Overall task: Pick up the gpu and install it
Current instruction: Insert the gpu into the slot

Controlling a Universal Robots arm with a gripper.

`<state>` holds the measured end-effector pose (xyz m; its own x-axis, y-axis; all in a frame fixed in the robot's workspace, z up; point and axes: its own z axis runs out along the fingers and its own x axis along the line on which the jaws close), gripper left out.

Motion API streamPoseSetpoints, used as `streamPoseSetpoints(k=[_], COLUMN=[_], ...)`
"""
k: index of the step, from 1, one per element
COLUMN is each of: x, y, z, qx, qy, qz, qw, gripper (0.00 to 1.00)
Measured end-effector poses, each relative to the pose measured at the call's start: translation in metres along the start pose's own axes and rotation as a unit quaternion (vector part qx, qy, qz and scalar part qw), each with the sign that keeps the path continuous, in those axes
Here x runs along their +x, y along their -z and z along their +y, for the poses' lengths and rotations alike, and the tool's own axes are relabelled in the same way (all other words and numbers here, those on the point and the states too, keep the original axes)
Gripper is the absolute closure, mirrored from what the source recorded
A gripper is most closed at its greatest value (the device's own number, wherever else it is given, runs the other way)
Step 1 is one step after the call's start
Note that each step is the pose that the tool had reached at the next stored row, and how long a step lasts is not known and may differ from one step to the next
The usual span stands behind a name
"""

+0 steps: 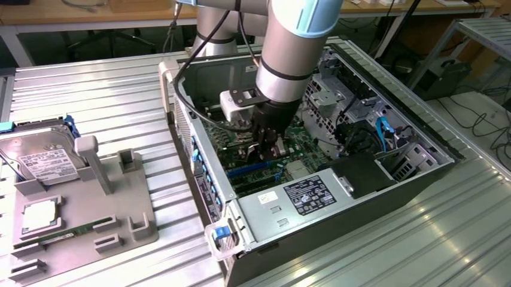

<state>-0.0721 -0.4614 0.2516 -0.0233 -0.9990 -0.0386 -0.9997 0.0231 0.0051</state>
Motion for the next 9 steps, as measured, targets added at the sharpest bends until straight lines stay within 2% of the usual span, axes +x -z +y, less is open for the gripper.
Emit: streamPoseSetpoints(k=[6,9], x=[0.0022,0.0025], y=[-0.0017,-0.0038], z=[0.0004,0.0033], qx=[-0.0003,-0.0007], qy=[0.000,0.000], qz=[0.0006,0.0012], qw=[1.0000,1.0000], gripper=[0.72,0.72])
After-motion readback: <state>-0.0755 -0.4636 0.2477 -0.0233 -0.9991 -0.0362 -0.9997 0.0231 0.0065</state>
